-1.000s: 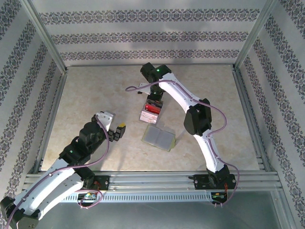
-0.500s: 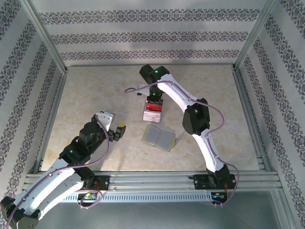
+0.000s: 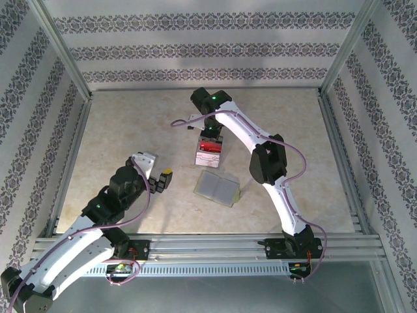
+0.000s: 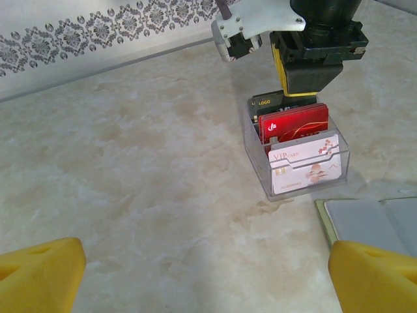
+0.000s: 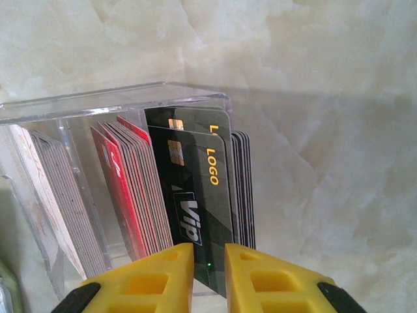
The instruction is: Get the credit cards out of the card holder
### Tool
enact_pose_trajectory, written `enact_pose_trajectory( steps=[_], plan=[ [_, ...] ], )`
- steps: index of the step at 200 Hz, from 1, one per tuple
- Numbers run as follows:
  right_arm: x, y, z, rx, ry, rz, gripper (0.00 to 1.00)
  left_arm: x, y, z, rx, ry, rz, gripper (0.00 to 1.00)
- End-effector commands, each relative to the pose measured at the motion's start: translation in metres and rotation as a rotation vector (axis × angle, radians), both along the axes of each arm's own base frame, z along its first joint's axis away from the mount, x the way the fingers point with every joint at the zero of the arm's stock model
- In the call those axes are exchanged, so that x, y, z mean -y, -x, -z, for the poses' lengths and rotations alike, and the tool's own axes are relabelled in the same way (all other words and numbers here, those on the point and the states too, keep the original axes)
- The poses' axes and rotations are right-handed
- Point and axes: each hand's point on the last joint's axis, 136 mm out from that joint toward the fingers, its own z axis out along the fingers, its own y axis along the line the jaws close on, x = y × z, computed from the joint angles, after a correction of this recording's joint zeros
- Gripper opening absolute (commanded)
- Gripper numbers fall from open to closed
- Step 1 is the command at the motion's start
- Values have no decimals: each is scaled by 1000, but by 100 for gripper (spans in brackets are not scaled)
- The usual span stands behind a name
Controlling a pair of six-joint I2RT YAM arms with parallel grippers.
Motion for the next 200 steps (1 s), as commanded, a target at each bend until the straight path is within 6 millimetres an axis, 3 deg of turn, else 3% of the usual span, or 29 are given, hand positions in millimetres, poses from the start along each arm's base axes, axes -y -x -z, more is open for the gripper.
enact_pose_trajectory(
  steps=[1,82,124,160,190,200],
  plan=[
    [0,-2,-34,60,-33,4,21,1,-1,-3,-8,19,-8,97],
    [12,22,-118,149,-181,194,32,3,-7,10,-98,51,-60,100],
    [48,40,-163,275,-263,449,37,-6,-7,23,-215,72,-116,100],
    [76,78,-178,297,-429,611,42,-11,-10,33,-314,168,-162,100],
    [95,114,-163,209,-614,769,49,-10,-13,42,-392,266,-181,100],
    [101,126,-156,178,-672,816,55,-8,-13,45,-422,304,-179,100]
  ],
)
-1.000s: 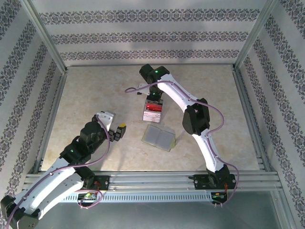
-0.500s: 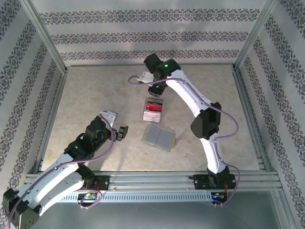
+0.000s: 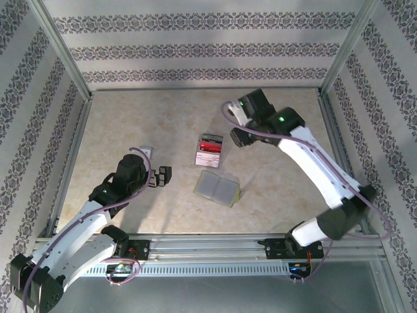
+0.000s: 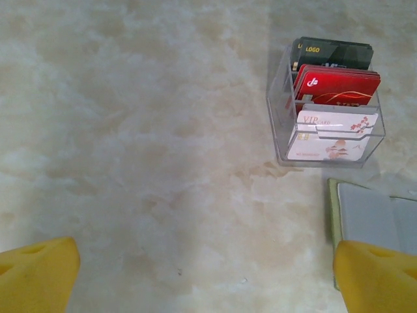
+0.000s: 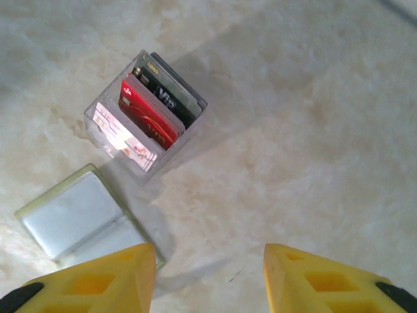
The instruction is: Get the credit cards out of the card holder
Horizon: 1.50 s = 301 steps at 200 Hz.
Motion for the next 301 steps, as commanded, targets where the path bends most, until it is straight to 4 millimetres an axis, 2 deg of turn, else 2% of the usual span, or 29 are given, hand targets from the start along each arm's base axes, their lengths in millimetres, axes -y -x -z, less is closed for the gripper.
enact_pose_trajectory(
  steps=[1,40,78,123,167,189,201,205,223,266,301],
  plan=[
    [1,13,1,-15,-241,123,55,6,2,0,-82,136,-18,100],
    [30,51,33,-66,-470,259,65,19,1,9,-150,307,8,100],
    [52,78,67,-127,-639,379,74,34,-2,13,-172,425,52,94],
    [54,101,110,-228,-741,447,86,58,-3,23,-247,547,129,88],
    [45,109,146,-311,-838,485,95,86,-6,32,-352,666,237,83],
    [43,110,157,-330,-859,497,98,93,-9,41,-390,690,245,81],
    [42,109,155,-329,-870,493,98,97,-11,46,-407,691,247,80],
    [43,114,166,-351,-861,506,98,98,-11,48,-416,690,245,80],
    [43,115,172,-362,-859,513,98,105,-12,58,-452,681,253,77],
    [44,115,174,-363,-853,518,98,124,-15,78,-536,680,276,70],
    [44,115,176,-367,-847,519,98,145,-15,86,-579,687,320,66]
  ],
)
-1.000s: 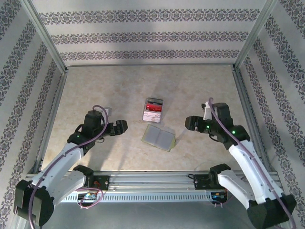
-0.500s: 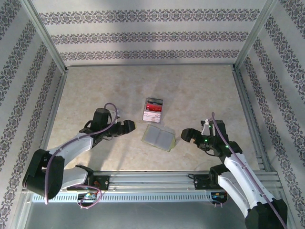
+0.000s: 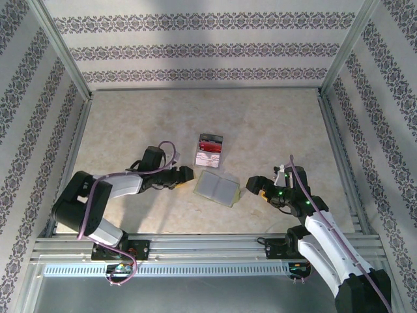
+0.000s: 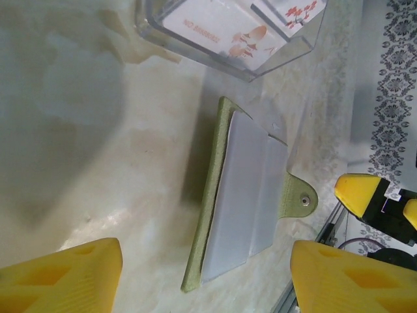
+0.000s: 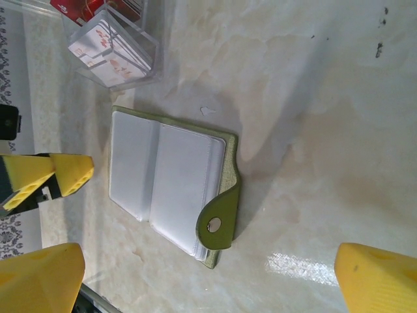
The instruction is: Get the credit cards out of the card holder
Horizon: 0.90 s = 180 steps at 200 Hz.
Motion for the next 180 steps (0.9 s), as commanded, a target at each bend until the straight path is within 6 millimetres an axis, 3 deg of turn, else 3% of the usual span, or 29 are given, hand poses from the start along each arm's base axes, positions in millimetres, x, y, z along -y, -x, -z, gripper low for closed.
enact_pose_trajectory(
  steps=[1,47,94,132,137,180],
  plan=[
    [0,-2,1,5,-10,3,98,22,-8,-14,41,61,50,66],
    [1,-1,2,4,-4,0,98,32,-6,-7,22,61,68,63],
    [2,-5,4,9,11,2,98,18,-6,-5,59,-36,40,64],
    [10,-16,-1,30,37,16,98,-6,-7,-17,155,-177,2,66],
    [11,-24,-13,63,36,18,98,-10,-7,-20,169,-200,-5,67],
    [39,-51,-36,145,122,77,98,-59,-13,-47,311,-375,-97,73]
  ],
)
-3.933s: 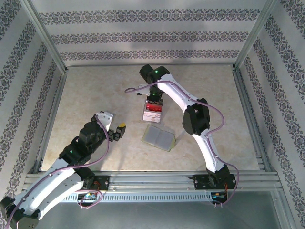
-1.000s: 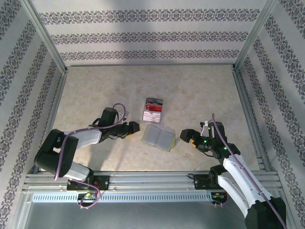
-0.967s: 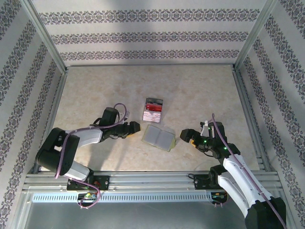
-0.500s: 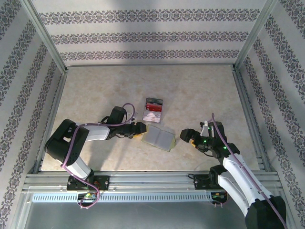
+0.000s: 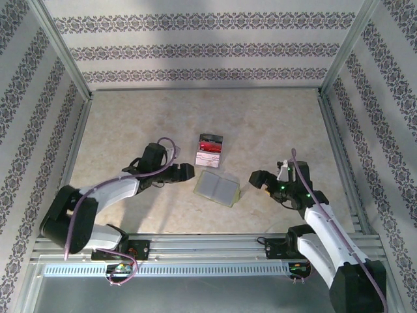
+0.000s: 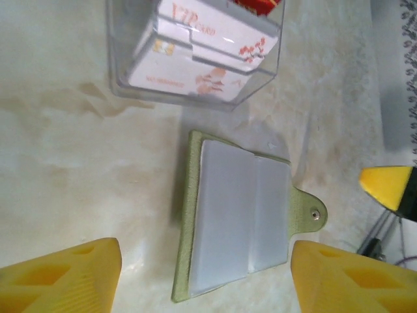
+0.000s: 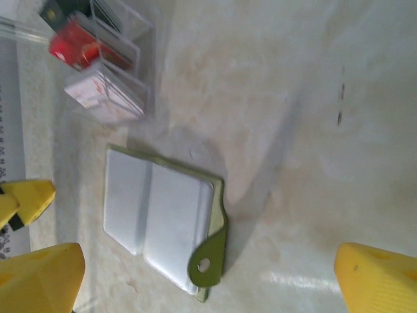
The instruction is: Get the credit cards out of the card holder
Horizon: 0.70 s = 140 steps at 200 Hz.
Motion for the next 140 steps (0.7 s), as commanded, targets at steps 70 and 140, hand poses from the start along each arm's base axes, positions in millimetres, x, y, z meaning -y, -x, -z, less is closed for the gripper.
enact_pose_trajectory(
  steps=[70,140],
  plan=[
    [89,-77,-53,316,452,162,98,-126,-18,-54,357,-455,-233,96],
    [119,-125,-37,465,676,198,98,-208,-33,-72,552,-689,-546,100]
  ],
)
